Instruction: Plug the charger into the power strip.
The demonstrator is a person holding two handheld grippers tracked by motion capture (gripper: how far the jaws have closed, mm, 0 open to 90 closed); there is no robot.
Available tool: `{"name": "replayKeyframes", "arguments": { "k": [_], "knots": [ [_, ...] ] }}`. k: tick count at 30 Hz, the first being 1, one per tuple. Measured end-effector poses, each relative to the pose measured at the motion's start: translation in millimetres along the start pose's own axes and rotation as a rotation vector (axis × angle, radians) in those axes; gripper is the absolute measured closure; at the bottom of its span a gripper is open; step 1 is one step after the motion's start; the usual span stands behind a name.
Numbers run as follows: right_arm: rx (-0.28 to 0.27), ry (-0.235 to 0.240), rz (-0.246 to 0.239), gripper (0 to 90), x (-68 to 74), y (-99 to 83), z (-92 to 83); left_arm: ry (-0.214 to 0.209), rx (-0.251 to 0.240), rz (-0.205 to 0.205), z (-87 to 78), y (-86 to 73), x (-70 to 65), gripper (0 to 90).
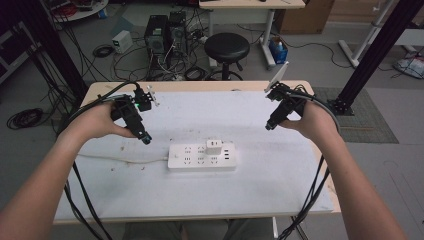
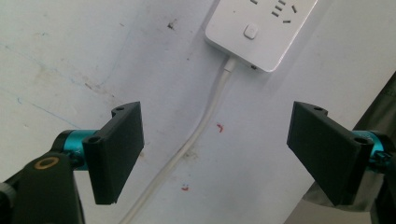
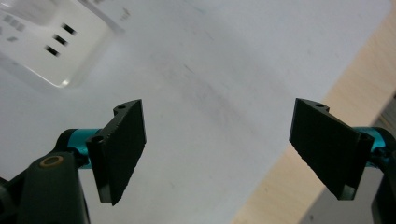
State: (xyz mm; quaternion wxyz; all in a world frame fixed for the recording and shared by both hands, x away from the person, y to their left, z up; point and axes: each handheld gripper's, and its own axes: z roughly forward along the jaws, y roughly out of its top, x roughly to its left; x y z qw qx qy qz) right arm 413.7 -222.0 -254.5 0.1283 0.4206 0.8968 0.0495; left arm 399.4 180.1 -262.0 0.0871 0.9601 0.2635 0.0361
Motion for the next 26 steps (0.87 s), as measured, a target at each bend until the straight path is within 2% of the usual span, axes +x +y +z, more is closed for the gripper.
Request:
{"name": "replayKeyframes", "arguments": {
  "k": [4,7,11,18,26],
  "knots": [
    [0.018,0.0,0.046,18.2,-4.4,-4.8,-3.1,0.006,0.003,-0.006,-2.9,1.2,0.5,18.8],
    [0.019,0.004,0.054,18.3,-5.3,-6.9,-4.6,0.009,0.002,-0.006,-4.4,2.4,0.3,18.8],
    [0.021,-0.003,0.05,18.2,-7.4,-9.3,-4.5,0.011,-0.003,-0.004,-5.9,3.6,-1.0,18.8],
    [0.028,-0.001,0.071,18.3,-9.2,-12.0,-5.1,0.017,0.002,0.006,-6.0,6.5,-2.9,18.8],
    [0.02,0.002,0.062,18.3,-7.8,-10.9,-4.5,0.014,0.0,0.007,-5.4,6.7,-2.4,18.8]
  ]
}}
